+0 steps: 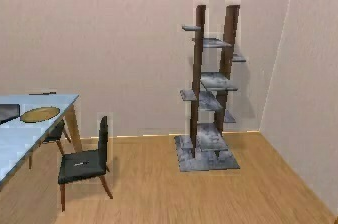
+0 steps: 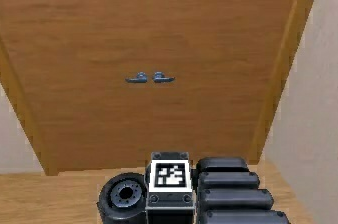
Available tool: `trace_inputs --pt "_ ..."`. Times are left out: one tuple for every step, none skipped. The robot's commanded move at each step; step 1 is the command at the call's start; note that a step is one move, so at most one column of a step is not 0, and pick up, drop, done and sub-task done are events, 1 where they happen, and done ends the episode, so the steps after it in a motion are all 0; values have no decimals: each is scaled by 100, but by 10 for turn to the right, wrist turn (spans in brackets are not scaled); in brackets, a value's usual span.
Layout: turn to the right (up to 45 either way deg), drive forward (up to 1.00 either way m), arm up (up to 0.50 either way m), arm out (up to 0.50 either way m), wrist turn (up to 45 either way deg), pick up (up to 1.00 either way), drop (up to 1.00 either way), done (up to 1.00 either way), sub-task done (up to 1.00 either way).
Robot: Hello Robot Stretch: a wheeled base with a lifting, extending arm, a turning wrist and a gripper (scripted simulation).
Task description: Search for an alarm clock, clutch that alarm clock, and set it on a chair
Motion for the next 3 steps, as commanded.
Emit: trace_inputs --pt "-30 0 0 0 0 0 0 0 0" --pt "0 30 0 0 0 0 0 0 0" --pt "0 50 0 0 0 0 0 0 0"
